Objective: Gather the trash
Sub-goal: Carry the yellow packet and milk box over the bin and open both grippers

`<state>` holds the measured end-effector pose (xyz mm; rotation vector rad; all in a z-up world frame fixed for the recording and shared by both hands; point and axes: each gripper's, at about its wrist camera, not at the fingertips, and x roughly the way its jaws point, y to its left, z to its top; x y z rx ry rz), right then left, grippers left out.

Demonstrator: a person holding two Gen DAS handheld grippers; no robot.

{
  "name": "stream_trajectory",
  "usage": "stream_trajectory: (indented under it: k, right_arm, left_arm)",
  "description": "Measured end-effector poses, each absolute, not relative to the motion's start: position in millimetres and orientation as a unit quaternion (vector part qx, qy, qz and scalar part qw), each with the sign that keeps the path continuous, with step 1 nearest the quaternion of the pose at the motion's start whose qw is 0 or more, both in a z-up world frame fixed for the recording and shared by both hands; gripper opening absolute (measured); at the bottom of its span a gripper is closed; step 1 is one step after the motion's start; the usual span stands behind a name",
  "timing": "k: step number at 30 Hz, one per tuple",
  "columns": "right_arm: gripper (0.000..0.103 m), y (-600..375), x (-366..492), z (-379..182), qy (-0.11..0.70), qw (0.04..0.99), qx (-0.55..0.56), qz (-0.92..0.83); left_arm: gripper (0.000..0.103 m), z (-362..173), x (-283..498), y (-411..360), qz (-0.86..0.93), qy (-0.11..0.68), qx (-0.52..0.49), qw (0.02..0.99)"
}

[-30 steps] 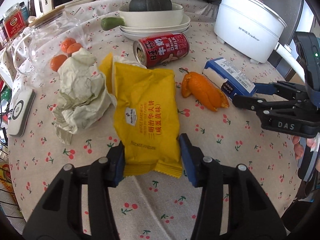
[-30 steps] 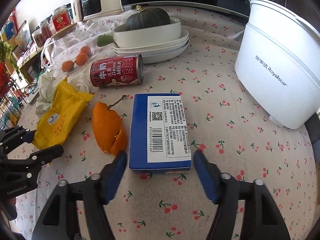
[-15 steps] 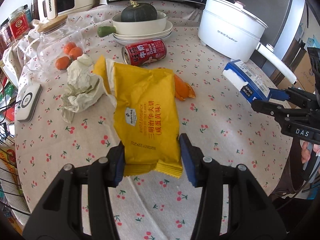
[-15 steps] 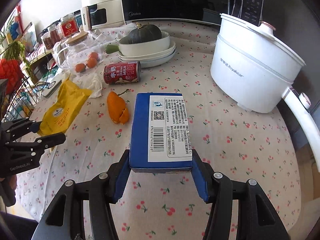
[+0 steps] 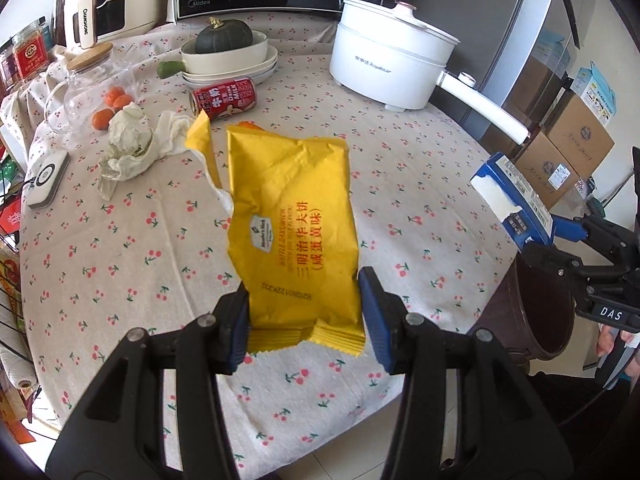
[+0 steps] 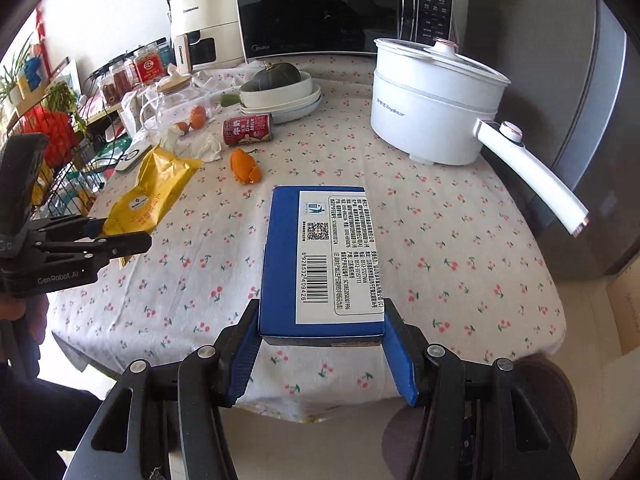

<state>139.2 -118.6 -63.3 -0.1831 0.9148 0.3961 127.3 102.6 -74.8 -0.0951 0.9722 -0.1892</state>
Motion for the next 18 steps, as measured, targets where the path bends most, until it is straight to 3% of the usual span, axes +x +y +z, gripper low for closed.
stream_trajectory:
  k: [18]
  right_arm:
    - [0.058,-206,67,-75,0.458,0.879,-0.036,0.126]
  left_arm:
    - [0.051,-91,92,47,-0.146,0.482,-0.062,0.862]
